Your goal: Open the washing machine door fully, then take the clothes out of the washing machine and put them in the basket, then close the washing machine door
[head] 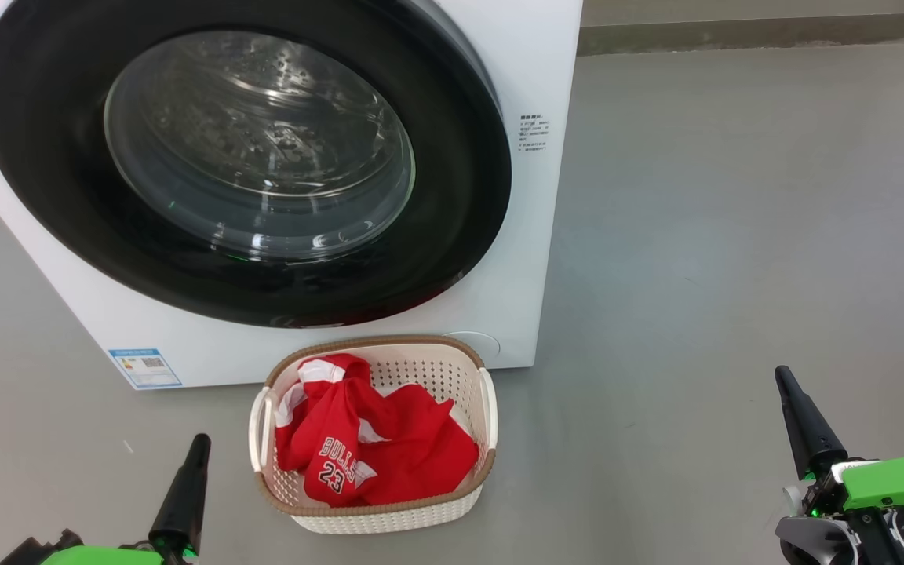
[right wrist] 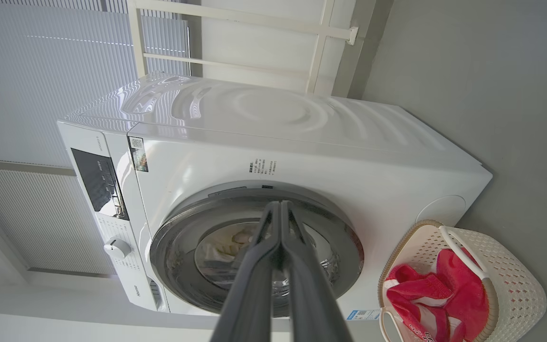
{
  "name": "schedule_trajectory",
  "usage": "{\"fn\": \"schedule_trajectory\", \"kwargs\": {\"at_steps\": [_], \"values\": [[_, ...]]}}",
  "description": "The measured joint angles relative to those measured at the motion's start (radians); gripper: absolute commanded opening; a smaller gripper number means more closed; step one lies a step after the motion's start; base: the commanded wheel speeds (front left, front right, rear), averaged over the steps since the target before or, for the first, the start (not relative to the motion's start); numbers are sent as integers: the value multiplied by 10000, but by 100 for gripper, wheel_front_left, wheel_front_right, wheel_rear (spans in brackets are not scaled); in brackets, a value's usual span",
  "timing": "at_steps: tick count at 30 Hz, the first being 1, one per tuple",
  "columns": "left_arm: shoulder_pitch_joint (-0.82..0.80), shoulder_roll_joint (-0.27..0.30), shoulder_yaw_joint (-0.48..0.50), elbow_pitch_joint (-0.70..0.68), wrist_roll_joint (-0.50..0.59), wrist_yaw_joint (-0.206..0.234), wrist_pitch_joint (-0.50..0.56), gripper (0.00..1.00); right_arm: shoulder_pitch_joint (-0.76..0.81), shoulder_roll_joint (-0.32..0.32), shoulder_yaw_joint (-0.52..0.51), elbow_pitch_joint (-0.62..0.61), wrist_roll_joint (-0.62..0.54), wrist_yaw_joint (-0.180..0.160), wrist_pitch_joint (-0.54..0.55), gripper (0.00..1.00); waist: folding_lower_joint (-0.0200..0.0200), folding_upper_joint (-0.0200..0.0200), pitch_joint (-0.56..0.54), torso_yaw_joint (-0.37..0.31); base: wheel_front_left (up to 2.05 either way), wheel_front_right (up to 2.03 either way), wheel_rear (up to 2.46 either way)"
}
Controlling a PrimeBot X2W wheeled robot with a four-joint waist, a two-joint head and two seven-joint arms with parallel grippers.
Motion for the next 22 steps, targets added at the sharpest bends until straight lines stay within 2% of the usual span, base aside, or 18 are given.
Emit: {"fn": "schedule_trajectory", "kwargs": {"at_steps": [22], "values": [[0,0,0,0,0,0,0,0,0,0,-2,0,0,0,0,0,0,0,0,0,0,0,0]]}}
